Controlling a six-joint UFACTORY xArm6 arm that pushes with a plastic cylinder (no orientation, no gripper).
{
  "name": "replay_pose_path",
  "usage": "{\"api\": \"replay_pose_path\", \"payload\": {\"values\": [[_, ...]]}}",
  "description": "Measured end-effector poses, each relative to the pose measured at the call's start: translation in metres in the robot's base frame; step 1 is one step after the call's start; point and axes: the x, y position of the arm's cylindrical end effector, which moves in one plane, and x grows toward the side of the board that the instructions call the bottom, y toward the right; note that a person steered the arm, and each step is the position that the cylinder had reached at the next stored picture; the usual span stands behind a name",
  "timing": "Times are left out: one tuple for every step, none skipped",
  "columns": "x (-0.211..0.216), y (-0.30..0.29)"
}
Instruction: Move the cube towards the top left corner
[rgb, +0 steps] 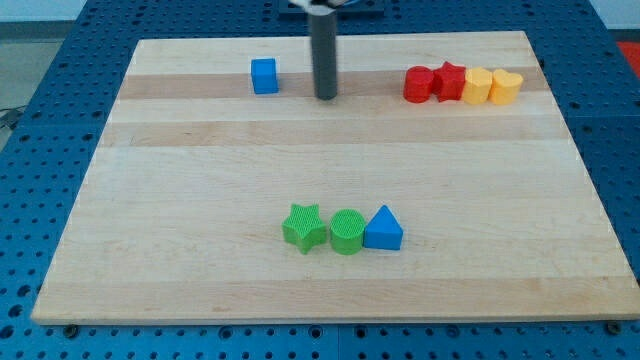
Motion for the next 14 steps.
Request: {"api": "replay_pose_path", "payload": {"values": [[-0.014,-0.003],[-0.024,-0.040],[-0.023,-0.067],[-0.023,-0.090],[-0.023,-0.114],[-0.023,-0.136],[-0.023,-0.154],[-0.023,-0.168],[-0.023,-0.181],[-0.023,-0.186],[-0.017,-0.175],[0.035,-0.073],[0.110,0.007],[0.141,0.038]]}}
